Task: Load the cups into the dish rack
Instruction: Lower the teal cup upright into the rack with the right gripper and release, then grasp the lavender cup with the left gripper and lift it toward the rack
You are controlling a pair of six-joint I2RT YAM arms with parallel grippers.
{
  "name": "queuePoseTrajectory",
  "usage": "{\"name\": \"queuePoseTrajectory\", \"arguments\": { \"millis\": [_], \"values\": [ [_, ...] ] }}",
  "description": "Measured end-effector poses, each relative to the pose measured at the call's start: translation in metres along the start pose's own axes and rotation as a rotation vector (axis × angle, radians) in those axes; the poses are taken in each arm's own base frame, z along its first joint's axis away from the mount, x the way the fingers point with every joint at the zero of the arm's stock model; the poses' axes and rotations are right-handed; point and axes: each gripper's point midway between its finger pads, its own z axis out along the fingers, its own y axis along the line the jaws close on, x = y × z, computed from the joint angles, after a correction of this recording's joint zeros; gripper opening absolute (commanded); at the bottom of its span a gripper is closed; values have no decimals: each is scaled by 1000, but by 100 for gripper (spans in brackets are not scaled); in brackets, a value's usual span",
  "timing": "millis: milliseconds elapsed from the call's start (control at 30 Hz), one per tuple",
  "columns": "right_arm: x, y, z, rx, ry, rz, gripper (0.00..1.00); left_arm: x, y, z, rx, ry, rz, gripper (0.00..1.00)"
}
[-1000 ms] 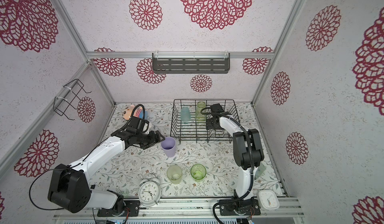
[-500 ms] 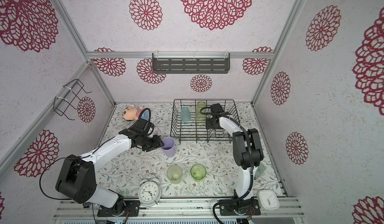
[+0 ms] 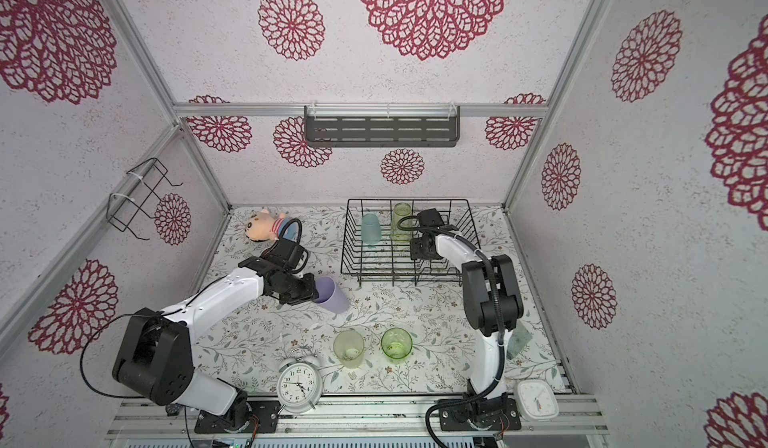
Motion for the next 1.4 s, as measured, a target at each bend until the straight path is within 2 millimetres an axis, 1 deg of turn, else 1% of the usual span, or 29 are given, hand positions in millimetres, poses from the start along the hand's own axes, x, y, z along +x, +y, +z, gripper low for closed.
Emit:
{"name": "queuePoseTrajectory", "arguments": {
  "millis": [67,267,300,400,500,600,700,767,867,967,1033,1100,1167,1267,1400],
  "values": [
    [0,0,0,0,0,-2,60,0,0,1,-2,3,0,21],
    [0,0,0,3,-1,-5,58,3,3,1,-14,14,10,1],
    [0,0,0,5,0,-9,57,3,3,0,-18,14,15,0],
    [1,2,1,12,1,-18,55,3,6,-4,-40,14,22,0],
    [3,6,3,18,1,-32,52,7,10,-12,-59,11,30,0],
    [5,15,4,13,3,-50,51,6,15,-31,-86,-32,41,0],
    [9,27,7,8,10,-74,50,1,22,-60,-114,-123,42,0],
    [13,37,11,7,17,-97,50,-2,30,-84,-134,-195,29,0],
    [18,55,13,0,25,-133,50,-7,48,-116,-159,-294,-23,0],
    [21,77,12,-20,23,-167,50,-10,69,-142,-182,-370,-89,0],
    [22,90,12,-30,22,-182,49,-9,81,-155,-198,-405,-127,0],
    [23,100,12,-37,19,-197,49,-7,88,-164,-205,-429,-152,0],
    [22,109,13,-45,16,-211,48,-5,92,-169,-207,-439,-163,0],
    [23,116,12,-53,10,-226,48,-3,92,-169,-202,-431,-162,0],
    [25,120,12,-57,11,-243,49,-1,88,-167,-179,-414,-157,0]
  ]
}}
